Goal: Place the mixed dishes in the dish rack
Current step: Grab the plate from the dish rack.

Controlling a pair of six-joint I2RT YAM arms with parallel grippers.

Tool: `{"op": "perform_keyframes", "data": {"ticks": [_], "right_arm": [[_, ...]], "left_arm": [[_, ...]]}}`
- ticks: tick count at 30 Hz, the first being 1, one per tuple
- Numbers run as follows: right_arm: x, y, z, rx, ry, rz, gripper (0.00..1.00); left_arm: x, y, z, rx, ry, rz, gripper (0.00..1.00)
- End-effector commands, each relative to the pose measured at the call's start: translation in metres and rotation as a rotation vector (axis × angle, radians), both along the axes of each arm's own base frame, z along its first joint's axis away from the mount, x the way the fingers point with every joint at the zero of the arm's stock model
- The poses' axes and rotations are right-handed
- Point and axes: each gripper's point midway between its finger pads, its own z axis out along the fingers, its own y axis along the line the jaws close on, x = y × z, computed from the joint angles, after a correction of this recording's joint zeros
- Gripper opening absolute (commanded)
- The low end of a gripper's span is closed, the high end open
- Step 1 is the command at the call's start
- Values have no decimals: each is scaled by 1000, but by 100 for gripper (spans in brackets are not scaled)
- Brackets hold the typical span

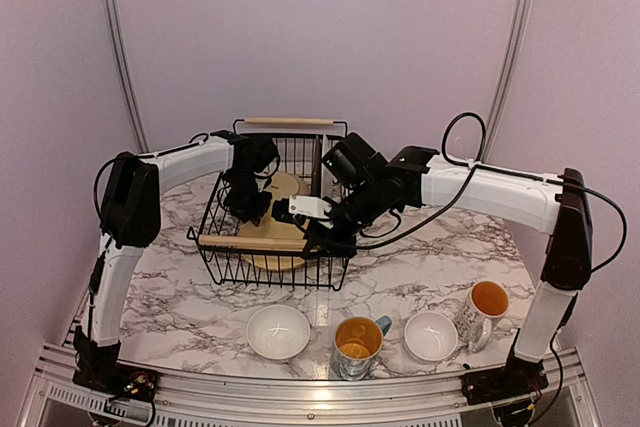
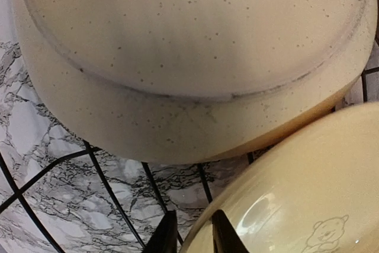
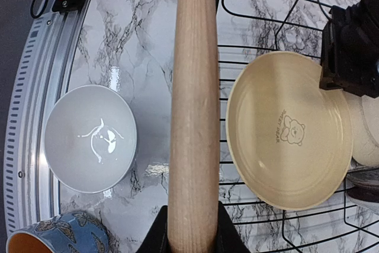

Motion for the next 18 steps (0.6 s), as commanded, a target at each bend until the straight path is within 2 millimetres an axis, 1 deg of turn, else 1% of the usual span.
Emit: {"op": "perform_keyframes", "data": {"ticks": [1, 2, 3, 4, 10, 11, 13, 18], "right_arm": [[-55, 3, -26, -31, 115, 198, 16], [-54, 3, -26, -33, 114, 197, 16], [-54, 2, -27, -36, 114, 196, 15], [-54, 2, -28, -38, 113, 195, 15], [-52, 3, -32, -47, 112, 190, 15], [-52, 3, -33, -48, 112, 191, 15], [-52, 3, -34, -51, 113, 191, 15], [-51, 3, -36, -58, 109, 187, 15]], "left_arm": [[-2, -5, 1, -39, 23, -1, 13], [0, -6, 8, -49, 10, 0, 6], [2, -8, 17, -63, -8, -1, 2], [4, -10, 28, -79, -29, 1, 0], [10, -17, 89, -170, -141, -5, 0], [6, -19, 98, -198, -144, -15, 0], [2, -17, 115, -214, -166, -21, 0], [-14, -3, 148, -217, -214, -34, 0]]}}
